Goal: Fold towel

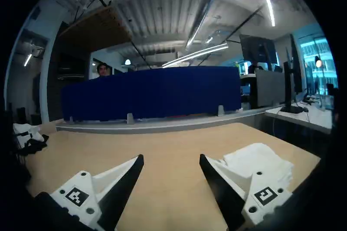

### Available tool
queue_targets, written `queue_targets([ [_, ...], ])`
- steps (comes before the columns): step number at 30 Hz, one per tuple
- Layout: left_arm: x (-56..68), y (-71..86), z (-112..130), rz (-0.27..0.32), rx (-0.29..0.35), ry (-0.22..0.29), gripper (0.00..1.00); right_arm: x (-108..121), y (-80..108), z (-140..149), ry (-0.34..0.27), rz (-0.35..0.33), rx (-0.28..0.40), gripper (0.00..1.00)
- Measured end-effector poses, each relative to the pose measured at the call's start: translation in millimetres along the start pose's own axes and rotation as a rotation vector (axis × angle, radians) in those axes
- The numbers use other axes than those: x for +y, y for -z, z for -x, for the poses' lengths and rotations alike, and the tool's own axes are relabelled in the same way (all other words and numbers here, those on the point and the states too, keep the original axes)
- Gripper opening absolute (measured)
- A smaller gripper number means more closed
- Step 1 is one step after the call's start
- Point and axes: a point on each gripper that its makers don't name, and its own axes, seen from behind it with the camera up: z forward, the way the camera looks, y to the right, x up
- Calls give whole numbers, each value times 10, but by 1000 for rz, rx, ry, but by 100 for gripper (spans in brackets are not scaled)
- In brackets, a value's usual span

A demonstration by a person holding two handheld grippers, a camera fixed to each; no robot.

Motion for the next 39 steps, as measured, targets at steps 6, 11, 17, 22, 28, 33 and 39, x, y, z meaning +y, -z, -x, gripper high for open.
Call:
queue_targets([
  [6, -2, 0, 4, 0, 0, 0, 97, 3, 25, -6, -11, -1, 10, 99],
  [11, 0, -3, 4, 0, 0, 0, 96, -20, 47, -33, -13, -5, 17, 99],
  [17, 3, 1, 6, 0, 0, 0, 97, -45, 37, -10, -12, -10, 26, 99],
  [22, 7, 5, 4, 0, 0, 0, 97, -68, 45, -20, 7, -19, 41, 100],
  [28, 6, 6, 4, 0, 0, 0, 97, -129, 70, -5, 51, -30, 57, 99],
  [33, 7, 5, 2, 0, 0, 0, 97, -161, 84, 22, 79, -33, 58, 99],
  [39, 4, 6, -3, 0, 0, 0, 97, -139, 79, 11, 83, -26, 59, 100],
])
